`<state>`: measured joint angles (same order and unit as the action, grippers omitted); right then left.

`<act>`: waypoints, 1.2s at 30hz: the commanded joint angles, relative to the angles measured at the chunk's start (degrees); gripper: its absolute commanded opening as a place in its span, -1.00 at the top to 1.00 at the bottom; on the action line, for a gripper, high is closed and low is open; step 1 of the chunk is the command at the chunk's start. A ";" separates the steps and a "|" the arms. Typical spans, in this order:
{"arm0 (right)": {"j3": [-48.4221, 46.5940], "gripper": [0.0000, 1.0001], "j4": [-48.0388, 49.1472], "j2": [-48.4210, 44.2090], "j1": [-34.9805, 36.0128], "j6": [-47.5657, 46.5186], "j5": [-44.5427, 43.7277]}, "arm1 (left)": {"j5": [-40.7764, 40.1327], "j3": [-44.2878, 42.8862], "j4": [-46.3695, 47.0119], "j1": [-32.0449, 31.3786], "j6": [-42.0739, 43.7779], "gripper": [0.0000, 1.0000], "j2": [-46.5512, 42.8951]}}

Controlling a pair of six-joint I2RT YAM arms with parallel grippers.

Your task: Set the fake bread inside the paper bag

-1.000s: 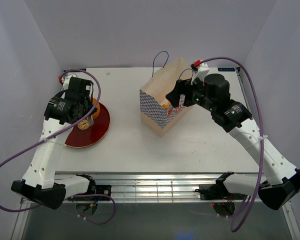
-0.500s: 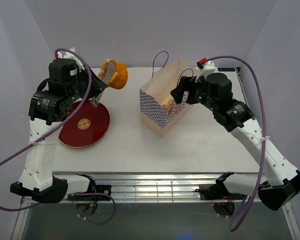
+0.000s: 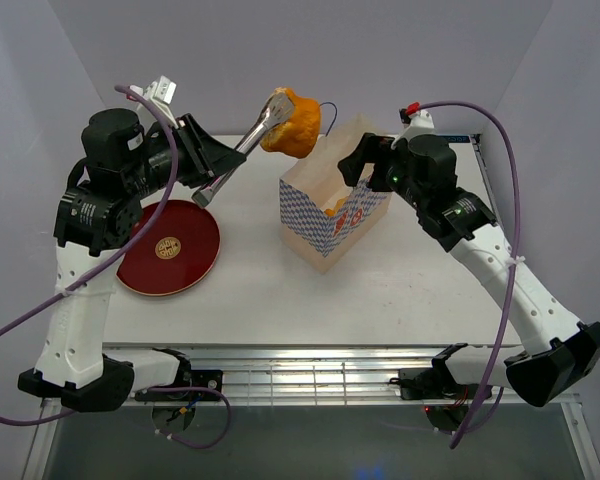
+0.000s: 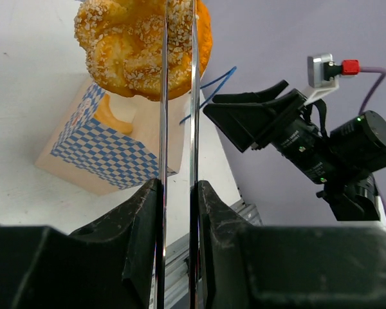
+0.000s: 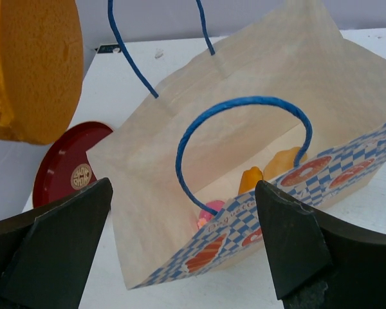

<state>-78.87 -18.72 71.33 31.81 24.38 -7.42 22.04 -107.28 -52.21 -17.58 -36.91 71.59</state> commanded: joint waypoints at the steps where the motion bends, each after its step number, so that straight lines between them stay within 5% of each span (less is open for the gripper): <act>1: 0.91 -0.96 9.64 0.39 -0.35 2.60 0.39 | 5.20 1.02 6.32 0.18 -1.24 0.47 -2.16; 3: 2.14 -1.00 11.77 0.74 -0.35 3.21 0.91 | 5.99 1.81 7.29 0.18 -1.41 0.47 -2.42; 10: 2.58 -0.36 16.26 1.71 -0.43 2.43 0.48 | 6.96 4.36 8.70 0.18 -1.77 0.45 -3.13; 20: 2.32 -0.24 16.70 3.46 -1.31 1.02 1.00 | 7.14 6.03 9.31 0.18 -1.50 0.45 -3.74; 30: 3.99 0.48 17.23 1.97 -2.02 2.07 2.85 | 10.82 9.02 12.56 0.09 -2.99 0.43 -3.39; 36: 4.69 0.59 17.05 1.18 -2.81 2.34 3.73 | 13.38 12.88 16.43 -0.52 -4.49 0.43 -4.44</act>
<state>-74.65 -4.47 74.59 29.63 26.63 -4.29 32.64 -95.53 -41.25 -17.74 -40.38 69.54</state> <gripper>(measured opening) 0.208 0.361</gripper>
